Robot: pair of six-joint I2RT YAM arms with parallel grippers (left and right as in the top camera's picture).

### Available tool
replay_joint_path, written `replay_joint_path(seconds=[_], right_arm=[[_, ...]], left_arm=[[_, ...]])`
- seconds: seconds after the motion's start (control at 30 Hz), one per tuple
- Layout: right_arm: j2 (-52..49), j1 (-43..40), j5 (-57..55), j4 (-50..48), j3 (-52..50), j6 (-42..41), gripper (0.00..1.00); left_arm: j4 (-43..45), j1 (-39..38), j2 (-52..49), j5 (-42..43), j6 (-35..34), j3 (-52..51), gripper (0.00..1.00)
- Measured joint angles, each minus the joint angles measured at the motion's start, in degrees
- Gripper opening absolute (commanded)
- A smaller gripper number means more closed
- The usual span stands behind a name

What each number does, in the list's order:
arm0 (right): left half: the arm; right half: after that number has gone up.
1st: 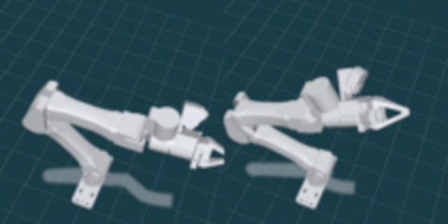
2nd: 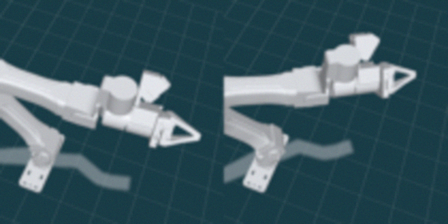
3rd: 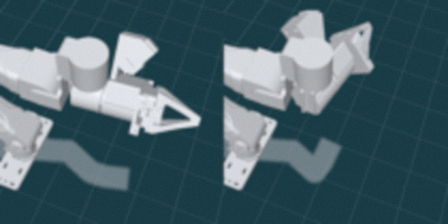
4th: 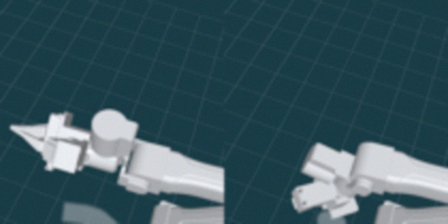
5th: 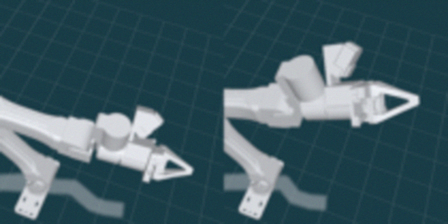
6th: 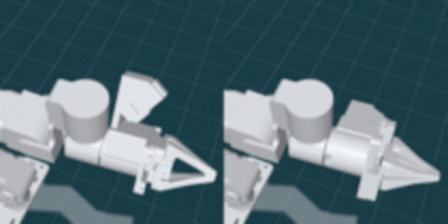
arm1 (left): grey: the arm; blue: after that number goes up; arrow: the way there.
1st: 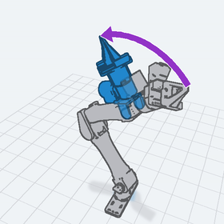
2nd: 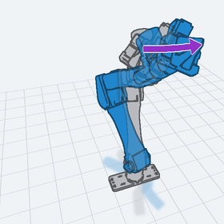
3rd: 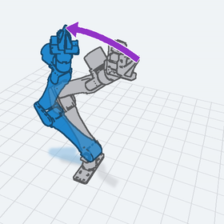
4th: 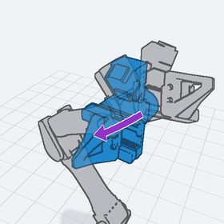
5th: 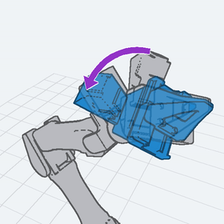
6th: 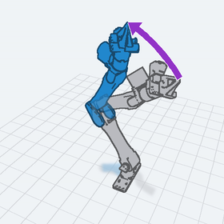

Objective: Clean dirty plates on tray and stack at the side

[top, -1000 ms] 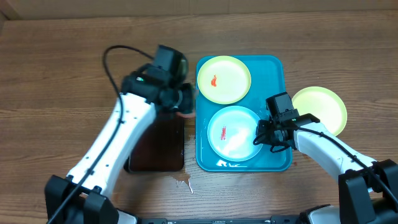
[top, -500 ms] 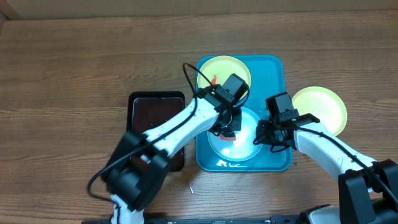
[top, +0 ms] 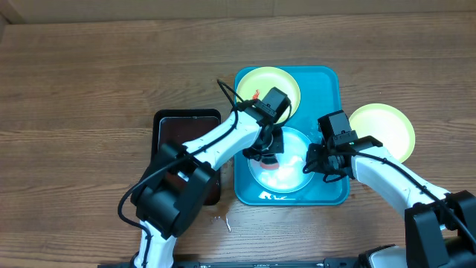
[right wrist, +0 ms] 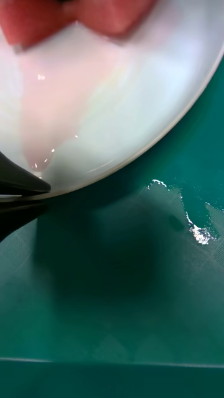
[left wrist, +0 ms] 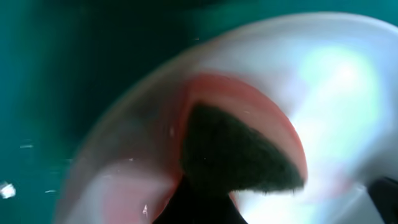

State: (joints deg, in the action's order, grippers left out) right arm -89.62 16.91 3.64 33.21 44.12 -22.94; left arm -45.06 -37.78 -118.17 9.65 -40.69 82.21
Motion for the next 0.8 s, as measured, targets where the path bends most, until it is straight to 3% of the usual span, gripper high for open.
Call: replay_joint_path(seconds=[0.3,0.57,0.8], right_arm=[[0.00,0.00,0.04,0.13,0.00,-0.09,0.04],[0.00,0.00,-0.07,0.28,0.00,-0.68,0.04],[0.00,0.00,-0.04,0.26,0.00,-0.83,0.04]], left_arm=[[-0.98,1.99,-0.04,-1.29,-0.87,0.24,0.04],[6.36,1.75,-1.16,7.13,6.21,0.22,0.04],[7.37,-2.78,-1.75,9.68,6.32,0.24,0.04]])
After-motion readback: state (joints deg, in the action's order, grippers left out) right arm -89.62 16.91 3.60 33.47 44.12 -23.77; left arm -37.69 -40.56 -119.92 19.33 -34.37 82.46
